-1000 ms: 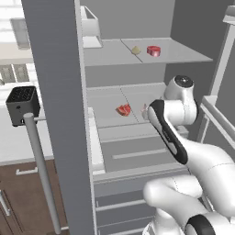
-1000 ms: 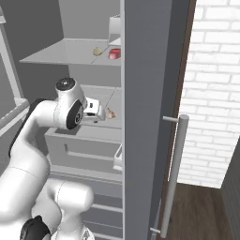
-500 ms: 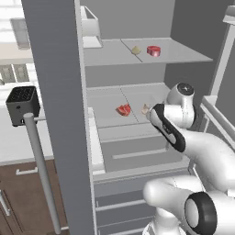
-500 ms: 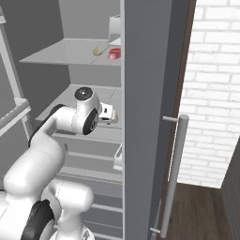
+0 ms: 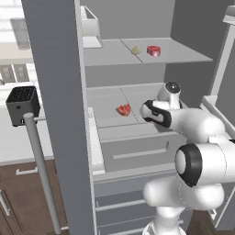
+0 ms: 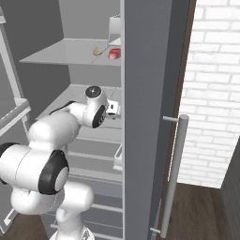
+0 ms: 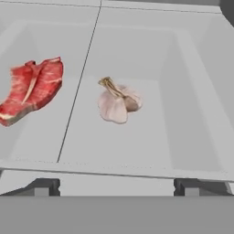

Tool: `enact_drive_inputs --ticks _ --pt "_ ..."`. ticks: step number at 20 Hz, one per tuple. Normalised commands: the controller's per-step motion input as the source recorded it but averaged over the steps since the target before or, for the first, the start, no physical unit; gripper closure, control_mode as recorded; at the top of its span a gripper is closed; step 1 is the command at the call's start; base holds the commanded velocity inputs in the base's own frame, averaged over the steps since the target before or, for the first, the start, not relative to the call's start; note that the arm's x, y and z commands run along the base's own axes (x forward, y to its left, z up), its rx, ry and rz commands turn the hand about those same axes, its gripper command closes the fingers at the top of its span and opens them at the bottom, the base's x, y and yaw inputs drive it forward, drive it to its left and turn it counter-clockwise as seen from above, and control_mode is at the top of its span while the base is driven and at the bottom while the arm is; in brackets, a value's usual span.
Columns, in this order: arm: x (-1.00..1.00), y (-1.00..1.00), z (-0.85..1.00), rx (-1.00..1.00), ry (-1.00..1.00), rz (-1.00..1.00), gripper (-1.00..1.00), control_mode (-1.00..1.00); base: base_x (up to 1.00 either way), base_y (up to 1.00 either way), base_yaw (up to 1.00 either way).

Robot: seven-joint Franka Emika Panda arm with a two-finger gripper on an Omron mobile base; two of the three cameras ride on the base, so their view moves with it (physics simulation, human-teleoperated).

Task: Place one garlic and one steak in each tupperware on the nearby counter, to pack two identical lunches.

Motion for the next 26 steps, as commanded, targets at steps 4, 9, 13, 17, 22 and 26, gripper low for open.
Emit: enact_drive_inputs --ticks 4,9,13,17,22,26 --pt "0.58 0.0 -0.13 0.0 0.0 0.0 -1.0 -1.0 0.0 0.0 0.0" --pt "0.43 0.0 -0.32 0.0 0.0 0.0 -1.0 -1.0 0.0 0.0 0.0" --pt "0.44 0.0 -0.24 0.0 0.0 0.0 -1.0 -1.0 0.0 0.0 0.0" --pt "0.52 0.0 -0.26 0.0 0.0 0.0 -1.0 -1.0 0.0 0.0 0.0" --pt "0.45 0.0 -0.36 0.0 0.0 0.0 -1.0 -1.0 0.0 0.0 0.0" --pt "0.13 0.01 -0.47 -0.01 0.0 0.0 1.0 -1.0 0.0 0.0 0.0"
